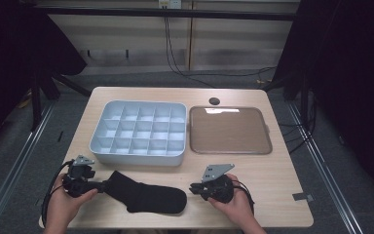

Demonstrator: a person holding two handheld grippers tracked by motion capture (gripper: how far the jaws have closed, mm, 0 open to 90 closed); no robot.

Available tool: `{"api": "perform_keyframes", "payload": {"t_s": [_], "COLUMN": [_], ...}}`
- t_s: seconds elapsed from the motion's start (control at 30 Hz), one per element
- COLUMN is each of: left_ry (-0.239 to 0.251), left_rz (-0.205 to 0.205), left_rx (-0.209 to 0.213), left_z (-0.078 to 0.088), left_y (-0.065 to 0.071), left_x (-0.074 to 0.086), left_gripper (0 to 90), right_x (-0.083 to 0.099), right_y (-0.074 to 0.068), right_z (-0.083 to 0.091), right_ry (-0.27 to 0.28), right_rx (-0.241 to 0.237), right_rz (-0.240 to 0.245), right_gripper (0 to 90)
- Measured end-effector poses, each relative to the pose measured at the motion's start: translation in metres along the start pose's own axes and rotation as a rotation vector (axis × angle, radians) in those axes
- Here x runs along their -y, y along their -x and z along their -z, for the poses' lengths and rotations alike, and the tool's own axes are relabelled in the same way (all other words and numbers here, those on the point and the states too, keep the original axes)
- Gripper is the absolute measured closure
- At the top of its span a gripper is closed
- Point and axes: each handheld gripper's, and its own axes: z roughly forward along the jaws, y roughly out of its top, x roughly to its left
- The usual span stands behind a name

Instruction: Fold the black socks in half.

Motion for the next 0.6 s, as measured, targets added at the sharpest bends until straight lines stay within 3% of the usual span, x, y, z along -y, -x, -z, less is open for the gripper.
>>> {"api": "perform_keyframes", "payload": {"t_s": [0.17, 0.37, 0.6], "left_ry": [-0.019, -0.030, -0.041], "left_rz": [-0.008, -0.002, 0.055], "left_rx": [0.011, 0.011, 0.003], "left_z": [-0.001, -0.002, -0.002], "left_y": [0.003, 0.008, 0.006], "left_x": [0.001, 0.003, 0.003], "left_gripper": [27.0, 28.2, 39.4], "right_x": [-0.011, -0.022, -0.020], "right_y": [-0.007, -0.019, -0.029], "right_z": [-0.002, -0.011, -0.027], "right_ry": [0.018, 0.004, -0.038], "right_rx": [-0.038, -0.090, -0.138], "right_rz": [0.031, 0.078, 0.102], "right_gripper": [90.0, 90.0, 90.0]}}
